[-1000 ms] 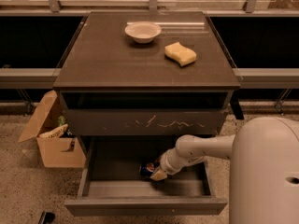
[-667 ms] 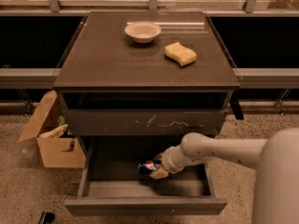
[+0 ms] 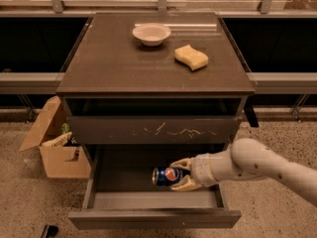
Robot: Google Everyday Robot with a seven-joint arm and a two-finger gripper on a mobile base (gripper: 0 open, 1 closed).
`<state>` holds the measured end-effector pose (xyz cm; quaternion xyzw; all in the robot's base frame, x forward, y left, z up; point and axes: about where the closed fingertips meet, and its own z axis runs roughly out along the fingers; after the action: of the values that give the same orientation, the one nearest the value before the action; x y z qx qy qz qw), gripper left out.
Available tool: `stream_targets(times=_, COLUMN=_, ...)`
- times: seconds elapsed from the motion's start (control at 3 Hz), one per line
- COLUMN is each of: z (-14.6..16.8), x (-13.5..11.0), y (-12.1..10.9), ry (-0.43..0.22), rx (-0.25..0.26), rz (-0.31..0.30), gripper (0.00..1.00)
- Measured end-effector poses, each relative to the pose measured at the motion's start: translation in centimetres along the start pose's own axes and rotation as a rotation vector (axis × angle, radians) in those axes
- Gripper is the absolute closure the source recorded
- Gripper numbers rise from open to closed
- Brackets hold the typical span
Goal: Pick pepsi can from middle drawer and place on counter
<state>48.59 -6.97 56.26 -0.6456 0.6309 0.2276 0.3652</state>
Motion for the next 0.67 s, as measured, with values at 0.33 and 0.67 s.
stream_targets(times=0.33, z=-4.96, x=-1.49, y=0.35, ry=-0.028, rx=0.043, rz=-0.043, gripper=1.0)
stream_targets(times=0.67, z=-5.19, x=-1.24, y=0.62, ry=-0.028, rx=0.044, rz=-0.039, gripper=1.0)
